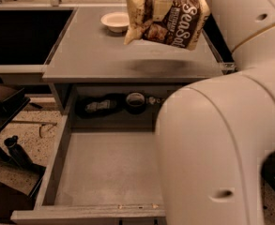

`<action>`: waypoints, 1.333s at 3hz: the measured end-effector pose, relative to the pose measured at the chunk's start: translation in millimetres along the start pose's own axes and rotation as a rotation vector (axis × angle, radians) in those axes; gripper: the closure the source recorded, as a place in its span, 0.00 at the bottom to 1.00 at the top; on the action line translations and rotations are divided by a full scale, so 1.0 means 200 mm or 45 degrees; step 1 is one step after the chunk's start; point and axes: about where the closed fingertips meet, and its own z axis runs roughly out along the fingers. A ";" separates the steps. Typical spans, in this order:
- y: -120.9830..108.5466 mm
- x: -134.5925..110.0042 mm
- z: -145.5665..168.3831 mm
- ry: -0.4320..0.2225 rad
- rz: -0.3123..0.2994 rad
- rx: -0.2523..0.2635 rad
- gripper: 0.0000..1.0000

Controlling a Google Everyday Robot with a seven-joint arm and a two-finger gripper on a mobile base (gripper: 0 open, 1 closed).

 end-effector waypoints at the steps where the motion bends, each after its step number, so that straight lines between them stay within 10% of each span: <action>1: 0.17 0.02 -0.18 -0.033 0.019 -0.016 1.00; 3: 0.64 0.12 -0.33 -0.106 -0.048 -0.230 1.00; 4: 0.62 0.11 -0.32 -0.113 -0.047 -0.206 1.00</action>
Offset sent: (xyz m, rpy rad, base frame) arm -0.1909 -0.0596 -0.0079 -0.0241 0.2383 0.0503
